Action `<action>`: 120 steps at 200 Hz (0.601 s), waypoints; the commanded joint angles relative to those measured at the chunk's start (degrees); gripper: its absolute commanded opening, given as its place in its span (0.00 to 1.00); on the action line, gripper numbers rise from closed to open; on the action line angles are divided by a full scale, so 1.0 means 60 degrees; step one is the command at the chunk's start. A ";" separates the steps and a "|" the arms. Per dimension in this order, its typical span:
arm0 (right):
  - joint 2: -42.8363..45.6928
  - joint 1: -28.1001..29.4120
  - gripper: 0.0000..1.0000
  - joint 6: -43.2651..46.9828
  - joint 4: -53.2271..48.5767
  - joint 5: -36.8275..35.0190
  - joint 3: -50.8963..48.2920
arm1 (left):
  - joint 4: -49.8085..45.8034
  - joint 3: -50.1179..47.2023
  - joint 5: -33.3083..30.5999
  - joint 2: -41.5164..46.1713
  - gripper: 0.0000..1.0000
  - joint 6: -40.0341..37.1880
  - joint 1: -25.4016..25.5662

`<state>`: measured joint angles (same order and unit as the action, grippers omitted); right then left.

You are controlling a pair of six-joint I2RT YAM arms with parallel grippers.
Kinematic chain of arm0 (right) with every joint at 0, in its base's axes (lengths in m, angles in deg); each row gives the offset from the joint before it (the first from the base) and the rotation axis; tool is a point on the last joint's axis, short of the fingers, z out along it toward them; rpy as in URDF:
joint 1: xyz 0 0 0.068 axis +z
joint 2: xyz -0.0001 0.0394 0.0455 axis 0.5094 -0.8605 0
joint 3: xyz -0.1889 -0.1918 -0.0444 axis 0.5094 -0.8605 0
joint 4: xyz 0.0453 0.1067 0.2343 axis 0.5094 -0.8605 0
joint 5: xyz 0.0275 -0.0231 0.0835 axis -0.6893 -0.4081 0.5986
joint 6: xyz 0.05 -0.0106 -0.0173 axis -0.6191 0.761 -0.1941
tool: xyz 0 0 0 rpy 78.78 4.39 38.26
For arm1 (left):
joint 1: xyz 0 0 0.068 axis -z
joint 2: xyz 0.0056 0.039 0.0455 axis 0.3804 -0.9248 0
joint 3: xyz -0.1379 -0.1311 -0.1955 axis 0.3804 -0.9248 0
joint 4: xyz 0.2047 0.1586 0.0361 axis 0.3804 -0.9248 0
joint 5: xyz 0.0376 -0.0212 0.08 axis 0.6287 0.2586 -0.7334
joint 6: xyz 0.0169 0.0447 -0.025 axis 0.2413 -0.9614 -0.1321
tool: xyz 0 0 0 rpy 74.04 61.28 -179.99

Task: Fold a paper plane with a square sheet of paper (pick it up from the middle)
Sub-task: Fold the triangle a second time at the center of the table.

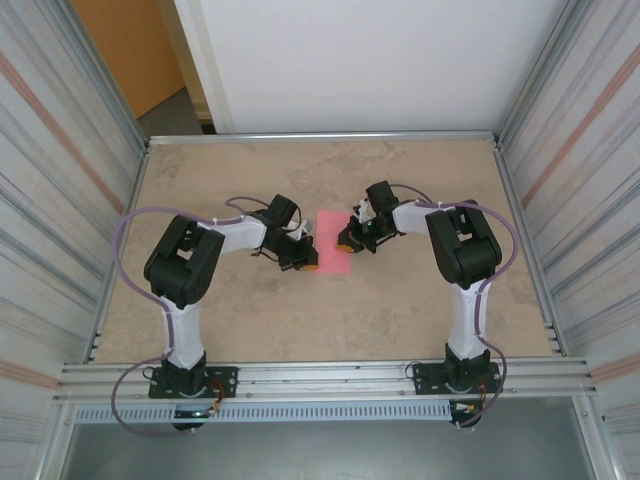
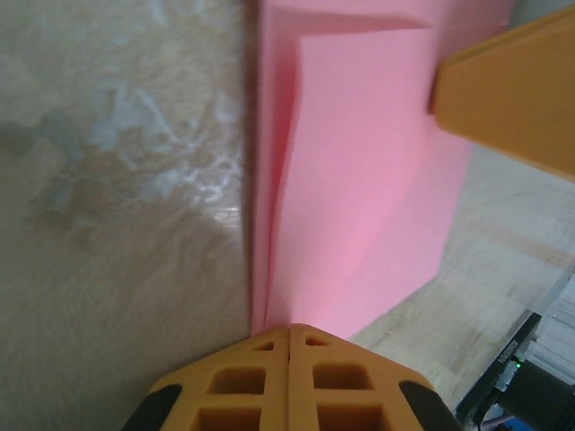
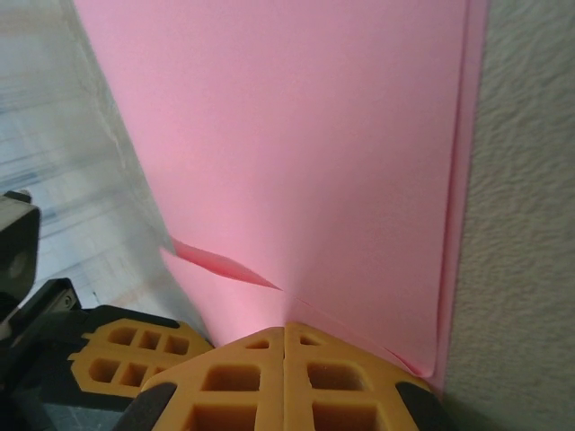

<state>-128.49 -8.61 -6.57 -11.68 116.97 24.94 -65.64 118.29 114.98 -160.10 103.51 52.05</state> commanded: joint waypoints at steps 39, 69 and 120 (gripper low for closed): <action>0.0218 -0.0052 0.08 0.1002 -0.0595 -0.1458 0.0488 | -0.1188 0.0312 -0.0676 -0.0378 0.00 0.0196 0.0031; 0.0748 0.0462 0.15 0.1109 -0.0655 -0.1638 0.0646 | -0.1222 0.0330 -0.0654 -0.0427 0.00 0.0283 0.0036; 0.0447 0.1285 0.08 0.0733 -0.0527 -0.2102 0.0434 | -0.1287 0.0381 -0.0631 -0.0457 0.00 0.0342 0.0029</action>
<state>-125.69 -2.57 -1.98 -14.09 106.22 27.61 -68.78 120.50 113.60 -160.82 104.84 52.11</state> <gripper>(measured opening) 0.096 0.048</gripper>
